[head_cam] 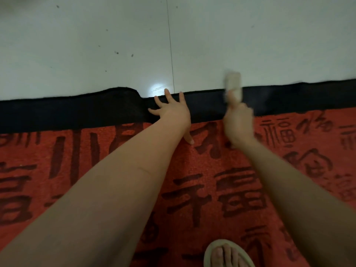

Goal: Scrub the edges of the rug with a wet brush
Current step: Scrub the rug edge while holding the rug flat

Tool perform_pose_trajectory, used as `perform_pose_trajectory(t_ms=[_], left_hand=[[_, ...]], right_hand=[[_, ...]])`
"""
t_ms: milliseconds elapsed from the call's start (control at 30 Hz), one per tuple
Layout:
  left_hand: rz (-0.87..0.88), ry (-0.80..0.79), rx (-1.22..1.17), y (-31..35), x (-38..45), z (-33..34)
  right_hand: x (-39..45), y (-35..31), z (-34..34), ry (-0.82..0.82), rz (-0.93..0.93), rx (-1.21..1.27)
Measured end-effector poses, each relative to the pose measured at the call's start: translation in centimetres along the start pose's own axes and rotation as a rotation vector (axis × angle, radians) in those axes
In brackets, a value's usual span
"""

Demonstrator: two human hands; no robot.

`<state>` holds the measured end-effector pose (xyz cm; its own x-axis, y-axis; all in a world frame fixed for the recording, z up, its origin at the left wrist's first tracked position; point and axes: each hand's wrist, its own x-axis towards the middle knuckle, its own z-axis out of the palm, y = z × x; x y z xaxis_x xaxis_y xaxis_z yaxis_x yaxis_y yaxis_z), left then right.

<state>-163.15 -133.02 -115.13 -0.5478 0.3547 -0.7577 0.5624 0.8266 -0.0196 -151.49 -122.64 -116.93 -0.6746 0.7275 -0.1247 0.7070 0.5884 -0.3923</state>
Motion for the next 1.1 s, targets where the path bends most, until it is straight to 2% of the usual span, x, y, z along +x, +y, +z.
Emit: perform_pose_trajectory(t_ms=[100,133,200,267,300,367,433,467,567,600,667,733,767,833,900,933,1000,1100], left_hand=[[-0.024,0.000,-0.030,0.1,0.3,0.1],[-0.024,0.002,-0.022,0.0,0.3,0.2],[-0.022,-0.003,0.011,0.0,0.1,0.2],[-0.057,-0.025,0.018,0.4,0.0,0.0],[-0.075,-0.044,0.022,0.9,0.0,-0.2],[-0.129,-0.062,0.012,1.5,0.1,-0.5],[-0.155,-0.076,0.022,1.7,0.1,-0.7],[-0.148,-0.092,0.033,1.7,0.0,-0.7],[-0.174,-0.096,0.041,1.8,-0.2,-1.0],[-0.192,-0.092,0.024,2.3,-0.3,-1.3],[-0.146,-0.024,-0.044,4.4,0.0,-2.0],[0.040,0.079,-0.108,7.2,0.8,-2.1],[0.116,0.086,-0.121,8.3,1.2,-1.9],[0.124,0.040,-0.094,9.8,1.4,-1.4],[0.067,0.009,-0.065,10.3,1.2,-1.0],[0.059,0.007,-0.060,10.5,1.1,-0.9],[0.088,0.010,-0.043,11.1,1.1,-1.2],[0.116,0.033,-0.032,11.2,1.5,-1.3]], right_hand=[[-3.0,-1.4,2.0,-0.212,-0.353,-0.061],[-2.3,-0.2,1.2,-0.186,-0.392,-0.104],[0.6,3.2,-1.3,-0.082,-0.183,-0.131],[1.6,3.9,-2.1,0.015,0.044,-0.080],[0.7,2.7,-1.6,0.007,0.023,-0.052],[-1.1,0.6,-0.1,-0.106,-0.179,-0.015],[-1.1,1.6,-0.6,-0.152,-0.295,-0.031],[0.1,3.3,-1.8,-0.125,-0.232,-0.047],[3.3,7.3,-4.5,0.011,0.111,-0.028],[2.9,6.7,-4.3,0.009,0.136,-0.016],[1.3,4.1,-2.5,-0.060,-0.005,0.037],[0.1,2.9,-1.3,-0.139,-0.183,0.088],[0.5,3.9,-1.5,-0.137,-0.212,0.068],[2.7,7.9,-3.2,-0.062,-0.117,-0.029],[4.3,11.5,-5.3,0.022,0.118,-0.068],[4.3,11.8,-5.4,0.048,0.173,-0.057],[3.2,9.8,-4.1,0.041,0.070,0.018],[1.6,8.5,-2.9,-0.097,-0.186,0.071]])
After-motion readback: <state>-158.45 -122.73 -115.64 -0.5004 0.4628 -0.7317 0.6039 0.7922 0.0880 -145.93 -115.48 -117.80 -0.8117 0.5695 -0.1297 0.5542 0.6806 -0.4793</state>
